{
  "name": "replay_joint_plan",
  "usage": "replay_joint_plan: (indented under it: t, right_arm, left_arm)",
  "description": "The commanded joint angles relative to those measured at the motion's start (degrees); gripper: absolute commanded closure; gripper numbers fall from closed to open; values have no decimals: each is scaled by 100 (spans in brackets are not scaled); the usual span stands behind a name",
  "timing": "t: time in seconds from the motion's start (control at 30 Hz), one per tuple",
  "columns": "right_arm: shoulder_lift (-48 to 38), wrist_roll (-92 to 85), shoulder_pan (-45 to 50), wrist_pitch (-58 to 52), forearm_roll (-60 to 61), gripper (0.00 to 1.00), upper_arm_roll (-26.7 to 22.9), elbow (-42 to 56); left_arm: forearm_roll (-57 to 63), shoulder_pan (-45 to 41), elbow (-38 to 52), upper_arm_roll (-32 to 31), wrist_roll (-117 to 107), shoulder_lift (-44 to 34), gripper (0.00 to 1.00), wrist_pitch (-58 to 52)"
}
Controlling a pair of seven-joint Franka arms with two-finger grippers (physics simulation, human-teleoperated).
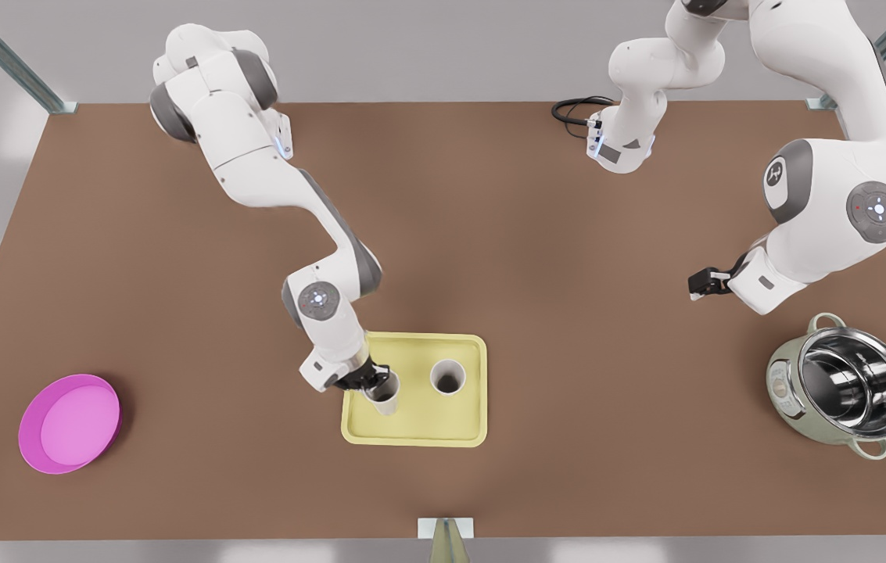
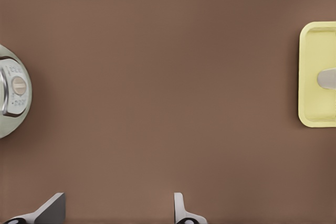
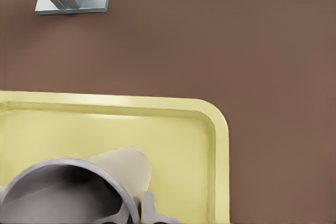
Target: Use the left arm to pick up the white IKEA cup from the tray and place it on the middle-left position; use the right arm to pick up the white IKEA cup from the tray and place it on the middle-right position
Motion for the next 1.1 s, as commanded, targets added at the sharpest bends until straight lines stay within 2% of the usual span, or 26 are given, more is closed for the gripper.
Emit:
replay_joint_plan:
  t: [0.0,0.07,0.2,0.27,0.3,0.43,0.73,0.83,0.87,0.9,0.93,0.97,1.07]
  right_arm:
    - [-262,-193,-120,-732,-108,98,2,11]
    - [-631,-2029,-700,-1523,-55,98,46,29]
    - [-957,-6264,-2141,-2217,-73,98,20,187]
    - [-904,-7145,-2335,-2209,-134,98,-85,231]
    - [-843,-7515,-2467,-2209,-134,98,-138,231]
    - [-218,-7366,-2318,-2033,-187,98,-112,249]
    - [37,-7120,-2229,-1690,-416,95,-130,240]
    - [45,-7120,-2229,-1681,-407,90,-130,240]
    - [45,-7128,-2229,-1681,-416,88,-129,240]
    - [45,-7137,-2229,-1681,-416,86,-130,240]
    - [45,-7128,-2229,-1690,-407,15,-130,240]
    - [45,-7137,-2238,-1681,-407,0,-130,240]
    - [45,-7137,-2238,-1681,-407,0,-130,240]
  left_arm:
    - [9,1,3,-7,-11,-13,0,-11]
    - [9,-95,3,-7,-29,-4,0,-11]
    - [-78,-1299,38,-16,-1881,233,0,217]
    - [-17,-2029,56,-16,-3139,435,0,516]
    - [-35,-2135,82,-16,-3386,540,0,551]
    - [-79,-2530,91,-16,-4133,813,0,912]
    - [-175,-3128,91,-16,-4336,1129,0,1500]
    - [-140,-3365,91,-7,-4582,1349,0,1685]
    - [-131,-3365,266,2,-4599,1594,0,1948]
    - [-131,-3365,810,11,-4739,2016,0,1958]
    - [-131,-3374,908,2,-4819,2201,0,1992]
    - [-44,-3383,908,2,-4881,2289,0,2159]
    - [194,-3374,899,20,-4872,2685,0,2502]
